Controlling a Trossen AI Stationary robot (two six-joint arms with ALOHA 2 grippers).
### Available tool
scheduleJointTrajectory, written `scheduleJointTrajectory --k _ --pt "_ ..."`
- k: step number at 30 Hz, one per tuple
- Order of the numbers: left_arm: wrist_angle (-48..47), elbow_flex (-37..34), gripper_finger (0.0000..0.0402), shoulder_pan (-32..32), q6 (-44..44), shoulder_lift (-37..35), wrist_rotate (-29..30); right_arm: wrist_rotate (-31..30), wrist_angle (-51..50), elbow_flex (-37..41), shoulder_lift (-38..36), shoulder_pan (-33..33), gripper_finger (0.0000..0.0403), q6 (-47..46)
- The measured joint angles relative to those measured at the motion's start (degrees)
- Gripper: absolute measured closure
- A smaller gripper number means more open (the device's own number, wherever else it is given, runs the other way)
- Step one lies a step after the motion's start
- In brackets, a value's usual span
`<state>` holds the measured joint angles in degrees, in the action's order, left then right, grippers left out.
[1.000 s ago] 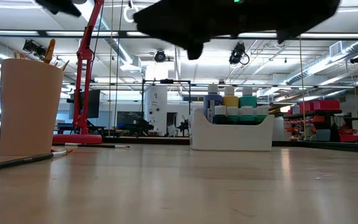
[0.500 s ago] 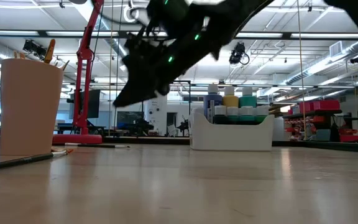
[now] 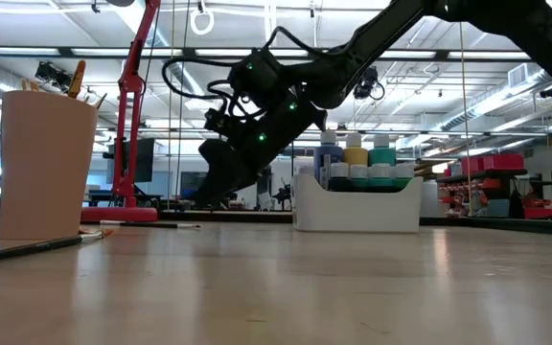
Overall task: Pick & Place Paint Supplies
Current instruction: Put the silver paint brush into the orange cup
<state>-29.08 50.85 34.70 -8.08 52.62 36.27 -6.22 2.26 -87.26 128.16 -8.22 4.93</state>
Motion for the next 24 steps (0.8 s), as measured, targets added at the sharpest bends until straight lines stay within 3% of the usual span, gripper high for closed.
scheduleJointTrajectory --k 7,15,19,24 --pt "0.04 0.00 0.0368 0.00 0.40 0.00 0.11 4.52 3.71 -0.10 3.00 -0.05 0.0208 0.08" --pt "0.02 0.02 0.0368 0.00 0.18 0.00 0.15 3.66 3.74 -0.09 5.53 -0.77 0.0222 -0.53" --pt "0.04 0.02 0.0368 0.00 0.18 0.00 0.13 5.40 2.32 -0.22 5.51 -1.28 0.0275 -1.75" --pt "0.03 0.02 0.0368 0.00 0.13 0.00 0.13 6.55 2.11 -0.15 5.49 -1.80 0.0384 -0.90"
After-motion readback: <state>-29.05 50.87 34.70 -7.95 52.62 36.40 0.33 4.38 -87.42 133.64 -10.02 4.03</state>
